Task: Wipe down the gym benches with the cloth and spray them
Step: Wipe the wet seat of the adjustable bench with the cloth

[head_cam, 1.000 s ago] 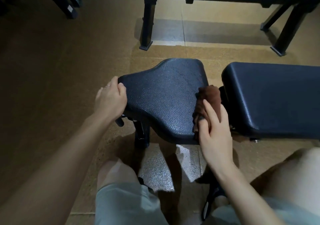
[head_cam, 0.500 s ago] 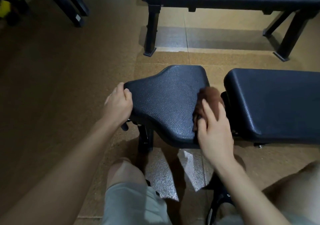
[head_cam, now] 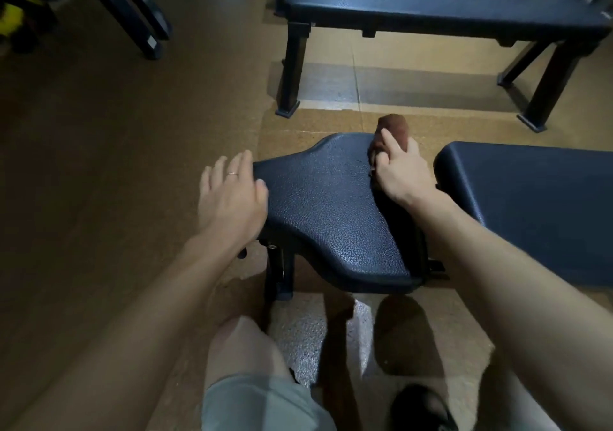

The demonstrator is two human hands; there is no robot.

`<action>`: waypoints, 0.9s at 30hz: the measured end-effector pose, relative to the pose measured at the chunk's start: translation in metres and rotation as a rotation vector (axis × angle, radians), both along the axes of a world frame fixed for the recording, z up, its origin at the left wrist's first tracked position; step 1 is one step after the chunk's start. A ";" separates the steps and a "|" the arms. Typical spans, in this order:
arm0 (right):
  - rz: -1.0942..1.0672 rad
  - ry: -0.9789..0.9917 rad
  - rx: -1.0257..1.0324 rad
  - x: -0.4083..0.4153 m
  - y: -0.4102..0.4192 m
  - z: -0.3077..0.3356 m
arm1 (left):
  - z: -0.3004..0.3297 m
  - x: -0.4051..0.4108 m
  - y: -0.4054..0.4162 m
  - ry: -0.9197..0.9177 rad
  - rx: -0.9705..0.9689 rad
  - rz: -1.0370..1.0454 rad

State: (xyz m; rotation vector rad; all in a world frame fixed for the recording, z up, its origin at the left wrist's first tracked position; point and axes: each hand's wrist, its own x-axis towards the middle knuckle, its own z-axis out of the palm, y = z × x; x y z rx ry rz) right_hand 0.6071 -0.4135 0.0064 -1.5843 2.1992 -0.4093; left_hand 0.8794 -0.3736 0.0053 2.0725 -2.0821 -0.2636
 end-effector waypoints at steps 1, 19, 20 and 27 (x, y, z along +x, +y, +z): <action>0.026 0.023 0.008 0.001 0.007 -0.001 | 0.003 -0.007 0.007 0.005 -0.077 -0.070; 0.931 0.190 0.020 0.127 -0.056 0.009 | -0.019 -0.061 0.058 0.004 -0.284 -0.395; 1.006 0.133 0.085 0.139 -0.056 0.014 | -0.019 -0.061 0.059 0.006 -0.291 -0.402; 1.450 0.200 0.075 0.145 -0.046 0.023 | -0.020 -0.061 0.057 -0.007 -0.297 -0.420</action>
